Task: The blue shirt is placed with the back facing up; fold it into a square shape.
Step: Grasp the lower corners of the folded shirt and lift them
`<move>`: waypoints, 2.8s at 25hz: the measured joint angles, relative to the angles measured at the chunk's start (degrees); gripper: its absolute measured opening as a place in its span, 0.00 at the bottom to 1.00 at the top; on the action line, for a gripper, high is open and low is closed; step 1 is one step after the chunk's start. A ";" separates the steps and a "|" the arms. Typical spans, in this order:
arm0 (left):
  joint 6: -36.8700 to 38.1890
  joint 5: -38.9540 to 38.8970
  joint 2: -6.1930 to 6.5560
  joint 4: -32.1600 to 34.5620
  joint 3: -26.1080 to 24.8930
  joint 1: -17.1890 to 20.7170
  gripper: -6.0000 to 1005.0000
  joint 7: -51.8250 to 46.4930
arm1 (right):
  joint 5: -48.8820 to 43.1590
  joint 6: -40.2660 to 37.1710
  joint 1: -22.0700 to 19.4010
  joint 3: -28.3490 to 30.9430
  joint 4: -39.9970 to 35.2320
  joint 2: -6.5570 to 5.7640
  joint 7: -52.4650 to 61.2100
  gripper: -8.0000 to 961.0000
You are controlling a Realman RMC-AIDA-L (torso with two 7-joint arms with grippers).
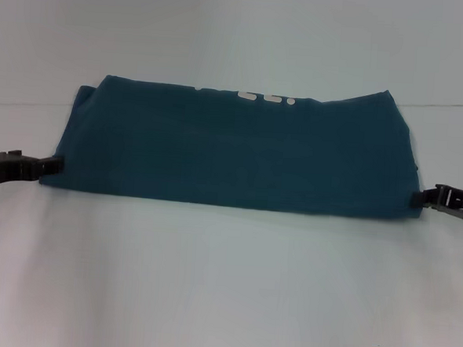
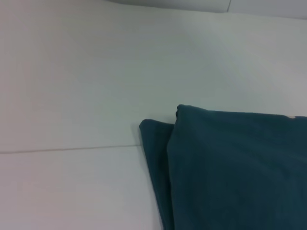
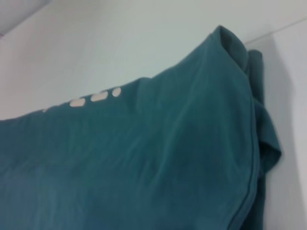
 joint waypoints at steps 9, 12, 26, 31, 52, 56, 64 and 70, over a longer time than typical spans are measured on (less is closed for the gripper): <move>-3.62 0.00 -0.48 -3.05 0.16 -1.42 0.82 -0.08 | 0.39 -1.01 0.18 0.05 0.00 -0.66 -0.17 0.01; -5.07 0.00 -0.53 -4.80 0.38 -2.32 0.82 -0.11 | 0.39 -1.14 0.30 0.05 0.00 -0.71 -0.17 0.01; -9.01 0.00 -0.56 -7.56 0.36 -2.99 0.82 -0.47 | 0.39 -1.19 0.45 0.05 0.00 -0.74 -0.38 0.01; -9.02 0.00 -0.59 -7.99 0.50 -2.99 0.82 -0.12 | 0.39 -1.17 0.36 0.05 0.00 -0.68 -0.53 0.01; -9.07 0.00 -1.02 -8.08 1.94 -2.62 0.82 -0.09 | 0.38 -1.19 0.27 0.05 0.00 -0.55 -0.58 0.01; -9.06 0.00 -1.00 -8.04 1.94 -2.57 0.82 -0.06 | 0.39 -1.20 0.23 0.05 0.00 -0.55 -0.61 0.01; -9.06 1.12 -1.16 -8.08 1.94 -2.62 0.82 -0.22 | 0.38 -1.19 0.16 0.05 0.00 -0.47 -0.61 0.01; -8.87 1.22 -1.34 -8.08 1.94 -2.82 0.82 -0.14 | 0.38 -1.19 0.06 0.05 0.00 -0.47 -0.61 0.01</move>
